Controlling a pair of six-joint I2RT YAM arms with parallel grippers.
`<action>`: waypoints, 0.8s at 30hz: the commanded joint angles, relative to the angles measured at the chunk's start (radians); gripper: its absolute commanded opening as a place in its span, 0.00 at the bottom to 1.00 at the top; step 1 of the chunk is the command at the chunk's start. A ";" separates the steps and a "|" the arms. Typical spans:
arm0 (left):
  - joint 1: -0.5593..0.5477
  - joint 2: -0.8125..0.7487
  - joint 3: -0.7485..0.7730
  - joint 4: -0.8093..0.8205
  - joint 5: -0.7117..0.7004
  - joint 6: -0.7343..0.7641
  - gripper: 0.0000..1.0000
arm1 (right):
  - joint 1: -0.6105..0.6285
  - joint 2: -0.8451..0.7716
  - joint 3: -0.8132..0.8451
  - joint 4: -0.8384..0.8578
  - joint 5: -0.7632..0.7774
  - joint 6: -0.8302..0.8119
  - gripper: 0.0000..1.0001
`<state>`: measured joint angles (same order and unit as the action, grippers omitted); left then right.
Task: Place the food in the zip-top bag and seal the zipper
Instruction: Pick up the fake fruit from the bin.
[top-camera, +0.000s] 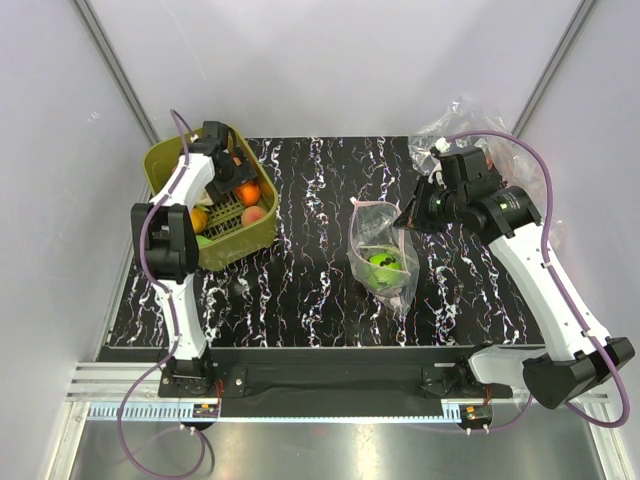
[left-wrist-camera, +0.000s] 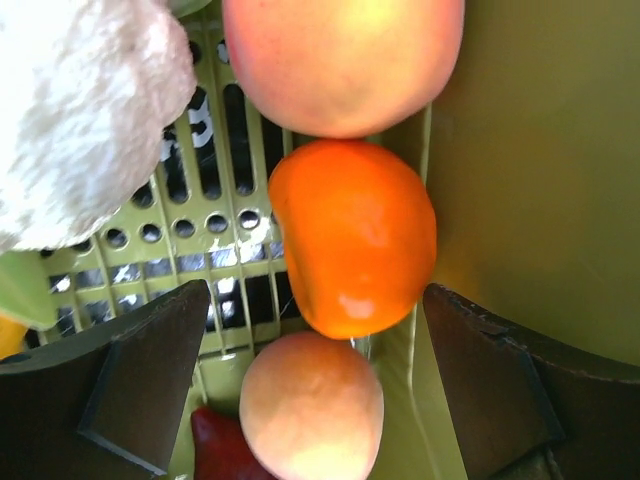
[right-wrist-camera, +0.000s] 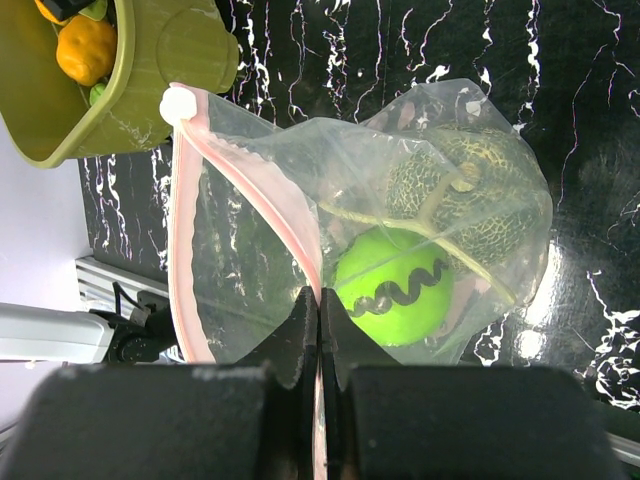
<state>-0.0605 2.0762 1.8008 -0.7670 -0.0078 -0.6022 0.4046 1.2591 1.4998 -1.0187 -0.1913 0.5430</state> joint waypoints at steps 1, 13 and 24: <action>0.005 0.039 0.042 0.051 0.023 -0.021 0.93 | -0.007 0.003 0.043 -0.004 0.026 -0.011 0.00; 0.013 -0.023 -0.023 0.063 0.080 -0.050 0.40 | -0.007 0.006 0.048 -0.009 0.024 -0.008 0.00; 0.010 -0.396 -0.218 0.116 0.216 -0.047 0.24 | -0.007 0.003 0.020 0.023 -0.002 -0.002 0.00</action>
<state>-0.0521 1.8271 1.6016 -0.7124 0.1200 -0.6518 0.4046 1.2621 1.5124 -1.0218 -0.1848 0.5434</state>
